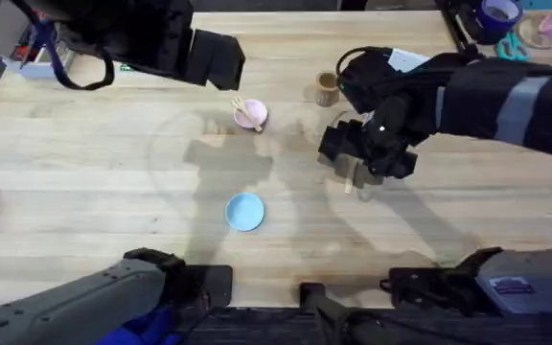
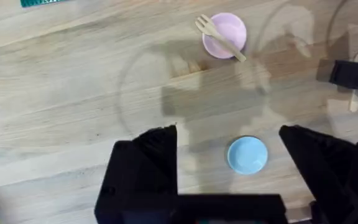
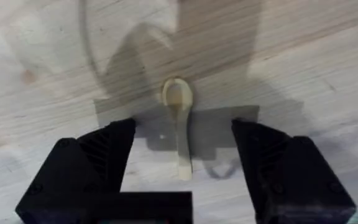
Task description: Pick up a utensil and set it on the pink plate, then put the other utensil in the container.
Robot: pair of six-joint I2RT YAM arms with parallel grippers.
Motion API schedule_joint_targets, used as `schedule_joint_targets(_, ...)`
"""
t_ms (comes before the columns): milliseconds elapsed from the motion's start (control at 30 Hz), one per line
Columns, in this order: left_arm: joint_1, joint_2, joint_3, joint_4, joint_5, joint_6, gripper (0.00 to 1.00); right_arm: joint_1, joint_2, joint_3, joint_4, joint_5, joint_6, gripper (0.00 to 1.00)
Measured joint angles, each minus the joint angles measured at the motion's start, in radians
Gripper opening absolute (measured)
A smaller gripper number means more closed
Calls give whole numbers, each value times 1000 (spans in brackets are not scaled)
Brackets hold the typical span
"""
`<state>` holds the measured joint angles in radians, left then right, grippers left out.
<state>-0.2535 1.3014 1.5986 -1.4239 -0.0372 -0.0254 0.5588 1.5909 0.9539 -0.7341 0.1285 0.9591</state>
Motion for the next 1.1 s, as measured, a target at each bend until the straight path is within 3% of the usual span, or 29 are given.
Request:
schedule_joint_targets(533, 0, 0, 0, 0, 0, 0, 993, 48, 4, -1, 17, 45, 32, 751)
schedule_joint_targets(567, 0, 0, 0, 0, 0, 0, 993, 48, 4, -1, 19, 44, 37, 641)
schedule_joint_targets(667, 0, 0, 0, 0, 0, 0, 993, 48, 4, -1, 22, 44, 41, 472)
schedule_joint_targets(767, 0, 0, 0, 0, 0, 0, 993, 48, 4, -1, 22, 45, 44, 385)
schedule_joint_targets(900, 0, 0, 0, 0, 0, 0, 994, 48, 4, -1, 21, 47, 44, 338)
schedule_joint_targets(1033, 0, 0, 0, -2, 0, 0, 993, 48, 4, -1, 30, 50, 48, 69)
schedule_joint_targets(1100, 0, 0, 0, -8, 0, 0, 993, 48, 4, 0, 31, 53, 47, 40)
